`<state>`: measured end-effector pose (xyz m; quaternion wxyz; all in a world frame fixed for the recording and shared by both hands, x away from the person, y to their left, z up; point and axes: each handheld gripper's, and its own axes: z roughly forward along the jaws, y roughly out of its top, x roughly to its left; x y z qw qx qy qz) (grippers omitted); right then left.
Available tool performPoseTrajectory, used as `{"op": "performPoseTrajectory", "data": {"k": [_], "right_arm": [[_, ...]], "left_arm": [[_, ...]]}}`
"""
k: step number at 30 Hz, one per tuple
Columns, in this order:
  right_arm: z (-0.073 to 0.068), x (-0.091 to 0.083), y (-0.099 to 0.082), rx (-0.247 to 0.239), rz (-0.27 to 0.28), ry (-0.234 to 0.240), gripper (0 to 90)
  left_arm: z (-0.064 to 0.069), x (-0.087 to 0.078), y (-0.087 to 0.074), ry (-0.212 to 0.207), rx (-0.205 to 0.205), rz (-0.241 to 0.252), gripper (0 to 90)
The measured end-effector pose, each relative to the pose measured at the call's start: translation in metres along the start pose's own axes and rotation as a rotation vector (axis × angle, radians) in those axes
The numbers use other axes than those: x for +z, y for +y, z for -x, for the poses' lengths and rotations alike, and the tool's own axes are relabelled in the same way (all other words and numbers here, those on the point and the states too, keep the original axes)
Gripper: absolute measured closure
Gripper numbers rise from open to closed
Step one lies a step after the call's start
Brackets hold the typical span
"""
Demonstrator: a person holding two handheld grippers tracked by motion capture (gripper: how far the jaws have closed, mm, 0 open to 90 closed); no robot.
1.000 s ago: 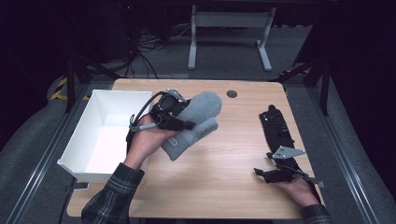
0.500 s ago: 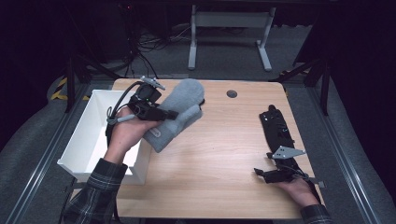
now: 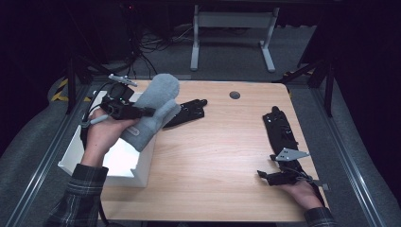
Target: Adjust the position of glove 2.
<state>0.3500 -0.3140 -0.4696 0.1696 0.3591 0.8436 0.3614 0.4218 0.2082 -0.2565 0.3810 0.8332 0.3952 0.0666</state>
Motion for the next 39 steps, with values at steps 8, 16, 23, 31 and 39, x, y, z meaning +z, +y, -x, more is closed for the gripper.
{"op": "performPoseTrajectory", "data": {"k": [8,16,23,31,39], "right_arm": [[0.000,0.000,0.000,0.000,-0.001,-0.003,14.8],[0.000,0.000,0.000,-0.001,0.000,-0.004,14.8],[0.000,0.000,0.000,-0.001,0.001,-0.002,14.8],[0.000,0.000,0.000,0.000,0.000,-0.001,14.8],[0.000,0.000,0.000,0.000,0.000,-0.002,14.8]], "left_arm": [[-0.026,-0.013,-0.025,0.043,-0.077,0.012,73.8],[-0.052,-0.019,-0.053,0.101,-0.167,0.021,73.8],[-0.071,-0.002,-0.078,0.105,-0.235,-0.008,73.7],[-0.088,0.031,-0.102,0.107,-0.297,-0.059,73.4],[-0.102,0.054,-0.116,0.090,-0.350,-0.100,72.4]]}}
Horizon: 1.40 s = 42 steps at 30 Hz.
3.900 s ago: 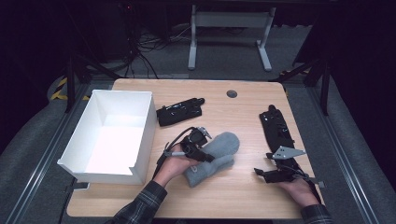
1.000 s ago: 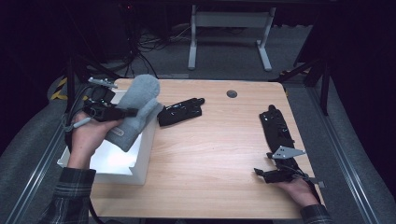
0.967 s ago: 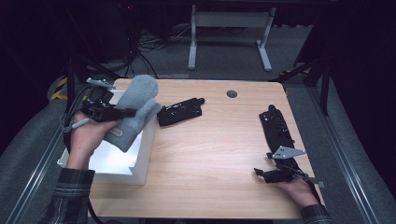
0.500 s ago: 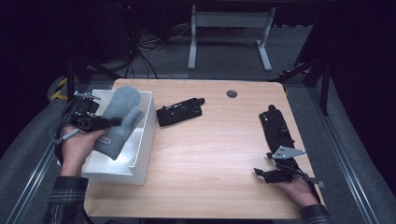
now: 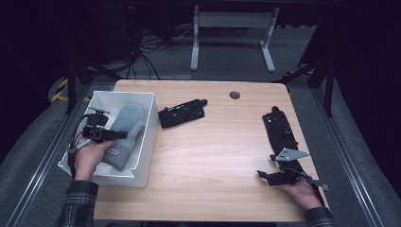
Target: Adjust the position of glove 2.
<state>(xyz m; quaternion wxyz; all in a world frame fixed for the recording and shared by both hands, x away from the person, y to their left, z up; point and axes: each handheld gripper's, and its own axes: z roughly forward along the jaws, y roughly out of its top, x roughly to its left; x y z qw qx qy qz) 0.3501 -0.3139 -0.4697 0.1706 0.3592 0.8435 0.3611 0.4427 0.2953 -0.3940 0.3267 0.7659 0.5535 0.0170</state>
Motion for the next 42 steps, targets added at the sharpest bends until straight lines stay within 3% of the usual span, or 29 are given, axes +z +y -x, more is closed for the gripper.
{"op": "performPoseTrajectory", "data": {"k": [4,6,8,9,12,13,14,18,19,25,34,37,42], "right_arm": [[0.000,0.000,0.000,-0.001,-0.001,-0.002,14.8],[0.000,0.000,0.000,0.000,0.000,0.001,14.7],[0.000,0.000,0.000,-0.001,-0.001,-0.002,14.7],[0.000,0.000,0.000,0.000,0.000,-0.001,14.7],[0.000,0.000,0.000,0.000,0.000,-0.001,14.7],[0.000,0.000,0.000,0.000,0.000,-0.001,14.7],[0.000,0.000,0.000,0.000,0.000,-0.001,14.7],[0.000,0.000,0.000,-0.001,0.000,-0.001,14.7],[0.000,0.000,0.000,-0.001,0.000,-0.001,14.7],[0.000,0.000,0.000,0.000,0.000,-0.001,14.7],[0.000,0.000,0.000,0.000,0.000,-0.001,14.7],[0.000,0.000,0.000,0.000,0.000,-0.001,14.6],[0.000,0.000,0.000,0.000,0.000,-0.001,14.6]], "left_arm": [[-0.006,0.017,-0.002,0.036,0.009,-0.074,68.1],[-0.007,0.020,-0.003,0.049,0.013,-0.075,66.4],[-0.008,0.022,-0.004,0.058,0.008,-0.075,60.1],[-0.009,0.022,-0.004,0.068,0.008,-0.077,52.3],[-0.007,0.020,-0.003,0.095,0.016,-0.069,38.0],[-0.006,0.018,-0.002,0.102,0.016,-0.068,38.0],[-0.005,0.016,-0.001,0.115,0.018,-0.056,29.6],[0.000,0.003,0.004,0.115,0.018,0.012,24.7],[0.004,-0.003,0.007,0.124,0.036,0.020,23.7],[0.021,-0.018,0.016,0.104,0.077,0.073,22.5],[0.064,-0.031,0.036,0.040,0.171,0.121,22.6],[0.080,-0.031,0.041,0.007,0.197,0.139,25.9],[0.105,-0.025,0.048,-0.056,0.252,0.143,43.0]]}}
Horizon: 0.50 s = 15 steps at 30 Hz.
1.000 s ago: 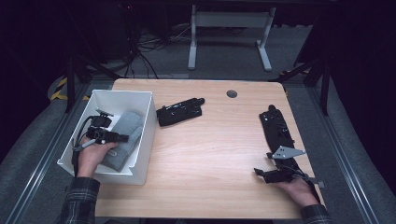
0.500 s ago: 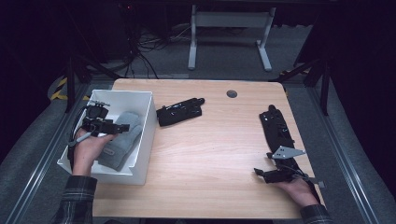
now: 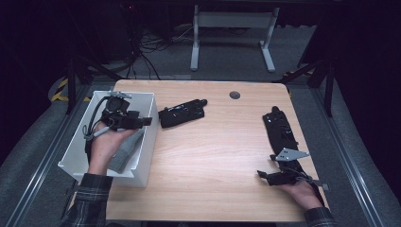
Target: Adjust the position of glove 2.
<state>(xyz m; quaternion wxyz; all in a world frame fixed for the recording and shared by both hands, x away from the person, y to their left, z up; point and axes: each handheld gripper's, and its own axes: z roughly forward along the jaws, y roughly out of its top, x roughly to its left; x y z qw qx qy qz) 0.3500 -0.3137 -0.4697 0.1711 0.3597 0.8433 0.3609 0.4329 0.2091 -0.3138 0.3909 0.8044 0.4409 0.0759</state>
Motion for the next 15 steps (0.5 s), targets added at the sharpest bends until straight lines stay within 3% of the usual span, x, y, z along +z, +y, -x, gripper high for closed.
{"op": "performPoseTrajectory", "data": {"k": [6,8,9,12,15], "right_arm": [[0.000,0.000,0.000,0.000,0.000,0.000,14.6],[0.000,0.000,0.000,0.000,0.000,0.000,14.6],[0.000,0.000,0.000,0.000,-0.001,-0.001,14.6],[0.000,0.000,0.000,0.000,0.000,0.001,14.5],[0.000,0.000,0.000,0.000,-0.001,0.000,14.5]], "left_arm": [[0.028,0.015,0.014,-0.036,0.045,0.016,63.4],[0.031,0.017,0.016,-0.042,0.054,0.018,67.2],[0.038,0.021,0.019,-0.050,0.062,0.022,74.6],[0.048,0.028,0.022,-0.066,0.080,0.013,84.1],[0.058,0.036,0.024,-0.055,0.091,0.017,89.8]]}}
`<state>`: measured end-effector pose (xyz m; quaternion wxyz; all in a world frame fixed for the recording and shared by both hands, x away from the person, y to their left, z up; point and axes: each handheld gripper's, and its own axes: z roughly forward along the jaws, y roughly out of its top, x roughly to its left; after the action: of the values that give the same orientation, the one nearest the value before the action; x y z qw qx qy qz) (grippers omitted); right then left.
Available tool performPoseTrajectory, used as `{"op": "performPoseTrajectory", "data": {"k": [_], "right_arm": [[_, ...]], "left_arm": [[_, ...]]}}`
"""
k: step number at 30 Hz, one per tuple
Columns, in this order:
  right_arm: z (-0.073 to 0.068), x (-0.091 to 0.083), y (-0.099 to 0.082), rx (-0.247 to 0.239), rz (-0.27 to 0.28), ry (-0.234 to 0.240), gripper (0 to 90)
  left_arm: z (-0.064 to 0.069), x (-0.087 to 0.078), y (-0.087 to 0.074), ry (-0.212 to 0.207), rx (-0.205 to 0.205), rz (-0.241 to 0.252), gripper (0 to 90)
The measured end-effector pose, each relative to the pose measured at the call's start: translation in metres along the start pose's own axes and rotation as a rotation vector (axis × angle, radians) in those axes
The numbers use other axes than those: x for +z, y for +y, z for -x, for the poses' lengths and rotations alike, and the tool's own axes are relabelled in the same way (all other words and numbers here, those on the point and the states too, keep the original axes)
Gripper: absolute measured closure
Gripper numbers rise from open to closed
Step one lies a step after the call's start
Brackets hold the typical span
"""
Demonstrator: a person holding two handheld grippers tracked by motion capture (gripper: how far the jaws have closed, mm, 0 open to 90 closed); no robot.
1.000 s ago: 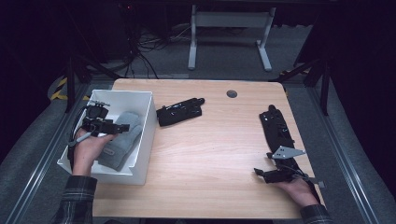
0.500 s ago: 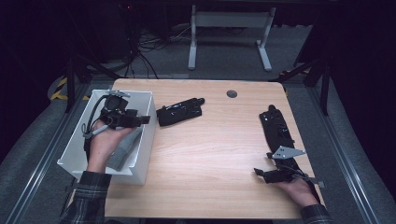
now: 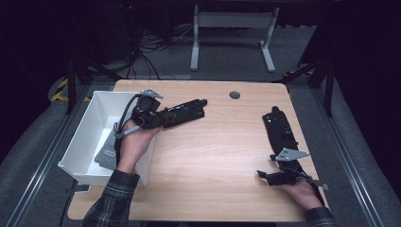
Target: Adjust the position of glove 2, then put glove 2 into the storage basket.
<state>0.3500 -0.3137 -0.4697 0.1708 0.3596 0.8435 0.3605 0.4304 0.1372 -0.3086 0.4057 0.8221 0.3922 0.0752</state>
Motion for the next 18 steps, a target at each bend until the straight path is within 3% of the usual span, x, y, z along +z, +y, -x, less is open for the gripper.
{"op": "performPoseTrajectory", "data": {"k": [8,14,18], "right_arm": [[0.000,0.000,0.000,0.000,0.000,0.000,14.5],[0.000,0.000,0.000,-0.001,0.000,0.002,14.3],[0.000,0.000,0.000,-0.001,0.000,0.002,14.3]], "left_arm": [[0.014,0.032,0.004,0.002,0.020,-0.006,89.9],[0.016,0.048,0.005,0.031,0.028,0.006,89.9],[0.013,0.066,0.004,0.028,0.025,0.004,90.0]]}}
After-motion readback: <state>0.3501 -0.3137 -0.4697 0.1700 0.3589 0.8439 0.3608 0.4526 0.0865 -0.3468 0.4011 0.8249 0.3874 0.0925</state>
